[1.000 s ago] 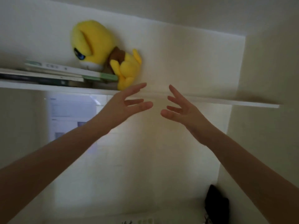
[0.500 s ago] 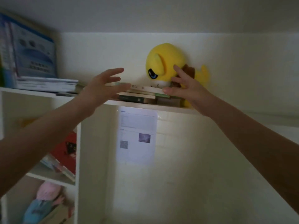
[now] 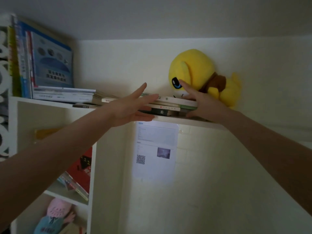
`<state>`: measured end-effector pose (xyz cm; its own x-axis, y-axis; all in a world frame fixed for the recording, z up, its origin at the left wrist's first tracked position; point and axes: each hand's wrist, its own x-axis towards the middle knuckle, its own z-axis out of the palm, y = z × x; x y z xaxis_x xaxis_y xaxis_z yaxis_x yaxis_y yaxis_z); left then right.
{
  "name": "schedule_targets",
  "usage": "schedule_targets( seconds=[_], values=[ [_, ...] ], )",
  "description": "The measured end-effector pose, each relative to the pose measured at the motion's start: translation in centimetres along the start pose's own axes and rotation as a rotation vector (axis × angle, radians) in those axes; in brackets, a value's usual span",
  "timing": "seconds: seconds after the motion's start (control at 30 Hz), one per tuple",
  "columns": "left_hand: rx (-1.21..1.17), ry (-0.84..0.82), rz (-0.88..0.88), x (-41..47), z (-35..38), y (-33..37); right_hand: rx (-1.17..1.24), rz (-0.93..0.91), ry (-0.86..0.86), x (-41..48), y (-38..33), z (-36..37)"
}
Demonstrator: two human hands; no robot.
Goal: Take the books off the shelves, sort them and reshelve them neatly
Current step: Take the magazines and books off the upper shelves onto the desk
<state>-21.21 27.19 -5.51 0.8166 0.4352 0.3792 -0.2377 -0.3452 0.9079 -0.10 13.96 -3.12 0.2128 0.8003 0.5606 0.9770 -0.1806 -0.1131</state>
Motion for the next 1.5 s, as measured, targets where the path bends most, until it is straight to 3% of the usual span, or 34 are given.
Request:
schedule_targets(
  seconds=[0.3, 0.53, 0.7, 0.83, 0.93, 0.97, 1.2, 1.33, 1.5],
  values=[
    [-0.097, 0.039, -0.008, 1.1, 0.1, -0.5, -0.383, -0.13, 0.279, 1.2, -0.9, 0.8],
    [-0.318, 0.178, 0.027, 1.3, 0.9, -0.5, -0.544, -0.175, 0.206, 1.1, -6.9, 0.2],
    [-0.316, 0.314, -0.002, 2.4, 2.4, 0.2, -0.651, -0.166, 0.151, 0.9, -8.9, 0.0],
    [-0.355, 0.376, -0.059, 2.9, 2.3, 0.7, -0.45, -0.172, 0.047, 1.2, -8.5, -0.7],
    [-0.314, 0.348, -0.057, 2.9, 2.2, 0.9, 0.137, -0.049, -0.025, 0.7, -7.1, -2.3],
    [-0.327, 0.326, -0.063, 2.8, 2.0, 0.9, 0.22, -0.017, -0.003, 0.5, -6.4, -2.4],
    [-0.42, 0.271, -0.094, 2.2, 0.6, 0.4, -0.129, 0.101, 0.137, -0.9, -3.5, -3.1],
    [-0.475, 0.273, -0.085, 1.7, 0.0, 0.0, -0.494, 0.245, 0.279, -1.6, -1.9, -5.9],
    [-0.447, 0.299, -0.09, 1.7, 0.1, 0.3, -0.616, 0.498, 0.245, -4.0, 1.2, -7.7]
  ],
)
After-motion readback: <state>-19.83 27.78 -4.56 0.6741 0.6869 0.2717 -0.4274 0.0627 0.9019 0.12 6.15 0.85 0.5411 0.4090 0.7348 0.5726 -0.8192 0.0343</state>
